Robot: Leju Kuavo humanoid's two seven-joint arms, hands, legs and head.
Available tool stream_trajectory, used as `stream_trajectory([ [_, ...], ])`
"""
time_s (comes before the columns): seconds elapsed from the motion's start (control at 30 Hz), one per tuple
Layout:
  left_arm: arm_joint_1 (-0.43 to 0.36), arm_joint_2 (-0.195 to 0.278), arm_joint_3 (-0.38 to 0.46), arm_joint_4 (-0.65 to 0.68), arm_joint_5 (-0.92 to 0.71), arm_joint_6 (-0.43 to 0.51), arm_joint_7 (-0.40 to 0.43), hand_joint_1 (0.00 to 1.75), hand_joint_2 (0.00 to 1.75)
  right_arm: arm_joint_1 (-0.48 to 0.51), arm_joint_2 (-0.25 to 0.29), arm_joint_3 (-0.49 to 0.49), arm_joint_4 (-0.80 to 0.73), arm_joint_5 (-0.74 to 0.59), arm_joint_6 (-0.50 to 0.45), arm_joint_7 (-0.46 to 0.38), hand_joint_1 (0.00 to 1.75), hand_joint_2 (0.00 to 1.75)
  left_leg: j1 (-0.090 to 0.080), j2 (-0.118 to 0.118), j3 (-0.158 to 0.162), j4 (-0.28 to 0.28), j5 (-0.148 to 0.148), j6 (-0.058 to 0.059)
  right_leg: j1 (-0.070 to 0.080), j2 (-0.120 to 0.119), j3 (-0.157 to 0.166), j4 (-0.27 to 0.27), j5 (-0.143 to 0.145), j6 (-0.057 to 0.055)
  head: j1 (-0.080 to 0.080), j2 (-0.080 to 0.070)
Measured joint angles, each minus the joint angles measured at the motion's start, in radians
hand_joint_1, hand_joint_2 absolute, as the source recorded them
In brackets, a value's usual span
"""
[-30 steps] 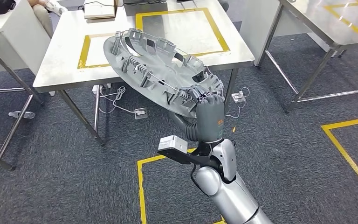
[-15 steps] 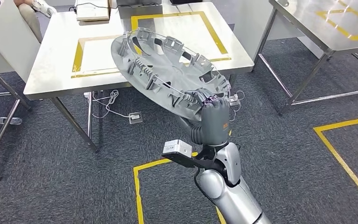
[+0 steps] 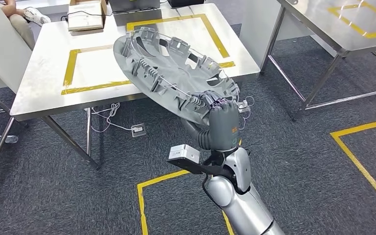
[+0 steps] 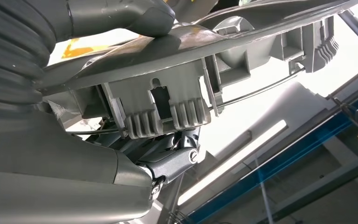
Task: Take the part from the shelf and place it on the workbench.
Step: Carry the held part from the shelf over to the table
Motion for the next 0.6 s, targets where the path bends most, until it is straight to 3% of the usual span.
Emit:
stream_trajectory([
  [0.07, -0.001, 0.001, 0.000, 0.001, -0.001, 0.000, 0.001, 0.00, 1.75, -0.001, 0.000, 0.001, 0.001, 0.000, 0.000, 0.000, 1.75, 1.75, -0.001, 0.000, 0.043, -0.114, 0.057, 0.008, 0.004, 0.002, 0.012, 0.004, -0.019, 0.011, -0.002, 0.000],
  [0.1, -0.001, 0.001, 0.000, 0.001, -0.001, 0.000, 0.001, 0.00, 1.75, -0.002, 0.000, 0.001, 0.001, 0.001, -0.001, 0.000, 1.75, 1.75, -0.002, 0.000, 0.054, -0.139, 0.062, 0.015, 0.006, 0.003, 0.014, 0.005, -0.025, 0.016, -0.002, 0.000],
  [0.23, -0.002, 0.000, 0.001, 0.001, -0.005, -0.001, 0.003, 0.00, 1.75, -0.006, 0.000, 0.003, 0.000, 0.001, -0.001, 0.002, 1.75, 1.75, -0.004, -0.001, 0.064, -0.148, 0.045, 0.047, 0.003, 0.001, 0.013, 0.021, -0.045, 0.039, 0.000, 0.000],
  [0.3, -0.003, -0.001, 0.001, 0.000, -0.008, -0.001, 0.003, 0.00, 1.75, -0.006, -0.001, 0.005, -0.001, 0.000, -0.001, 0.003, 1.75, 1.75, -0.001, 0.000, 0.073, -0.151, 0.039, 0.058, 0.001, -0.002, -0.035, 0.113, -0.082, 0.049, 0.005, 0.000],
  [0.37, -0.003, -0.002, 0.001, 0.000, -0.011, -0.002, 0.002, 0.00, 1.75, -0.005, -0.003, 0.008, -0.001, 0.006, 0.000, 0.007, 1.75, 1.75, -0.001, 0.001, 0.080, -0.150, 0.029, 0.062, 0.000, -0.004, -0.124, 0.249, -0.121, 0.054, 0.008, 0.000],
  [0.4, -0.002, -0.002, 0.001, 0.000, -0.014, -0.003, 0.002, 0.00, 1.75, -0.004, -0.004, 0.008, -0.001, 0.014, 0.001, 0.014, 1.75, 1.75, -0.001, 0.000, 0.086, -0.150, 0.023, 0.062, 0.000, -0.004, -0.160, 0.291, -0.120, 0.055, 0.008, 0.000],
  [0.43, -0.002, -0.002, 0.001, 0.000, -0.016, -0.004, 0.001, 0.00, 1.75, -0.003, -0.006, 0.008, -0.001, 0.023, 0.003, 0.022, 1.75, 1.75, -0.001, -0.001, 0.094, -0.150, 0.017, 0.061, 0.000, -0.004, -0.177, 0.295, -0.098, 0.053, 0.009, 0.000],
  [0.47, -0.001, -0.002, 0.001, 0.000, -0.019, -0.006, 0.000, 0.00, 1.75, -0.002, -0.008, 0.008, -0.001, 0.032, 0.005, 0.030, 1.75, 1.75, -0.001, -0.002, 0.103, -0.150, 0.010, 0.059, 0.000, -0.004, -0.175, 0.260, -0.057, 0.050, 0.009, 0.000],
  [0.53, -0.002, -0.002, 0.001, 0.001, -0.023, -0.010, -0.003, 0.00, 1.75, -0.001, -0.010, 0.009, -0.005, 0.042, 0.008, 0.038, 1.75, 1.75, -0.002, -0.004, 0.122, -0.150, -0.006, 0.053, 0.003, -0.006, -0.131, 0.125, 0.035, 0.039, 0.009, 0.000],
  [0.6, -0.003, -0.002, 0.001, 0.001, -0.024, -0.013, -0.004, 0.00, 1.75, -0.002, -0.012, 0.009, -0.010, 0.045, 0.009, 0.039, 1.75, 1.75, -0.004, -0.004, 0.131, -0.150, -0.019, 0.043, 0.010, -0.008, -0.095, 0.032, 0.068, 0.029, 0.008, 0.000],
])
